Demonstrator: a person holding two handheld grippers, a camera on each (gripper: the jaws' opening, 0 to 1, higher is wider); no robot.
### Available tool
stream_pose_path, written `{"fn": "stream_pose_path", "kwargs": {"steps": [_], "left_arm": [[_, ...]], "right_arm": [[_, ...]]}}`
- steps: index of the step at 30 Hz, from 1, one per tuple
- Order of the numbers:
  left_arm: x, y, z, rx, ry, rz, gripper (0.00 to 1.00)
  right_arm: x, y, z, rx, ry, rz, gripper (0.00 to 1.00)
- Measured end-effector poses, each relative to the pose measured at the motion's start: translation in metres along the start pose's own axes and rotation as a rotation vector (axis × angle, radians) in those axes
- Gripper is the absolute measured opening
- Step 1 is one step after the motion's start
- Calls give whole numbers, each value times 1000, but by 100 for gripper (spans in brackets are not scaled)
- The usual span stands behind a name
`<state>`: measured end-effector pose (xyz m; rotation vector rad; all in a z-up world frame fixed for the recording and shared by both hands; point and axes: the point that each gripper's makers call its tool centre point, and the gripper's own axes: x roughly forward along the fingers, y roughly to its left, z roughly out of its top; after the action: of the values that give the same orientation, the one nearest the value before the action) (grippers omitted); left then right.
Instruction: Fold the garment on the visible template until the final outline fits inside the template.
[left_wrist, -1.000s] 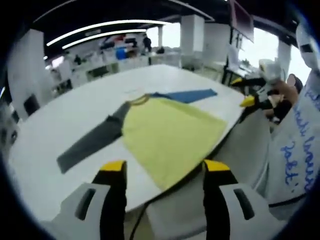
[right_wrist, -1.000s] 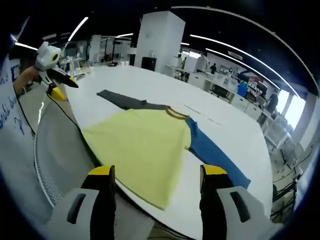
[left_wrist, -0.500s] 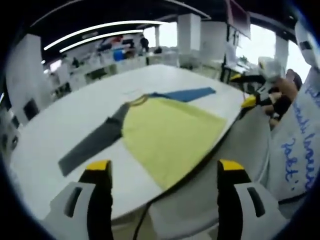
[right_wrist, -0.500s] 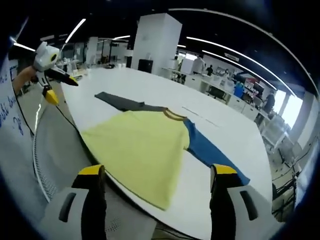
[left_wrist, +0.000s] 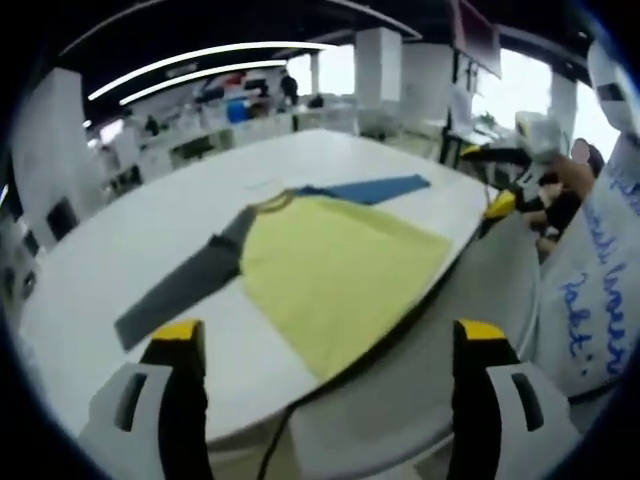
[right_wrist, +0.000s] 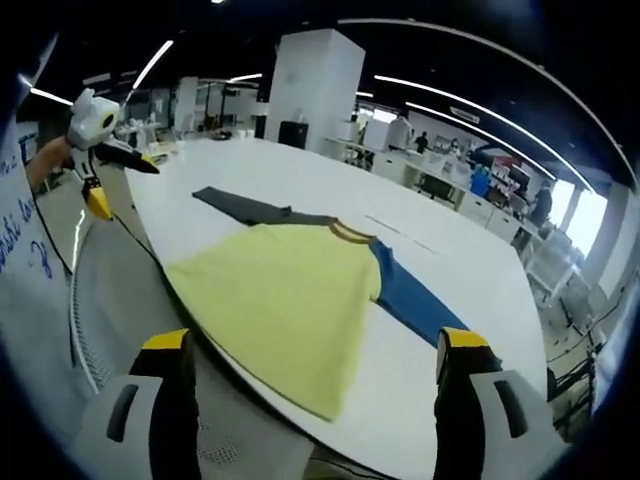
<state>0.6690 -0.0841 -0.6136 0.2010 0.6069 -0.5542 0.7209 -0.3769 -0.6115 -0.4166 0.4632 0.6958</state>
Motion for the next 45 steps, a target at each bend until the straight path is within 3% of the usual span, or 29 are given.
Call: {"fn": "stream_pose_path", "kwargs": {"steps": [7,16,21,24,27,33,40,45], "left_arm": [[4,-6,3,-15,4,18,100],[2,-14,9,-22,-31,72,100],[1,-17,6,-38,-16,104,99],[3,-17,8,-68,-14,106,99],[5,-18,9,-43,13,112,99],[9,-23,18,-45,-3,130,99],[8,-19,28,-69,-24,155,100],[5,-16,28,-52,-8,170,100]], "right_arm": [[-6,-3,-5,-4,-3,20,100],[-7,-17,-5,-34,-47,45,100],[-1,-18,-12,-36,-42,94,100],[0,-24,-10,-26,-61,88,100],[-1,-29,-11,-17,-68,90,100],[3,-38,-23,-26,-45,103,100],[8,-60,-13,-17,-75,83,100],[12,-60,-8,-32,-82,86,100]]}}
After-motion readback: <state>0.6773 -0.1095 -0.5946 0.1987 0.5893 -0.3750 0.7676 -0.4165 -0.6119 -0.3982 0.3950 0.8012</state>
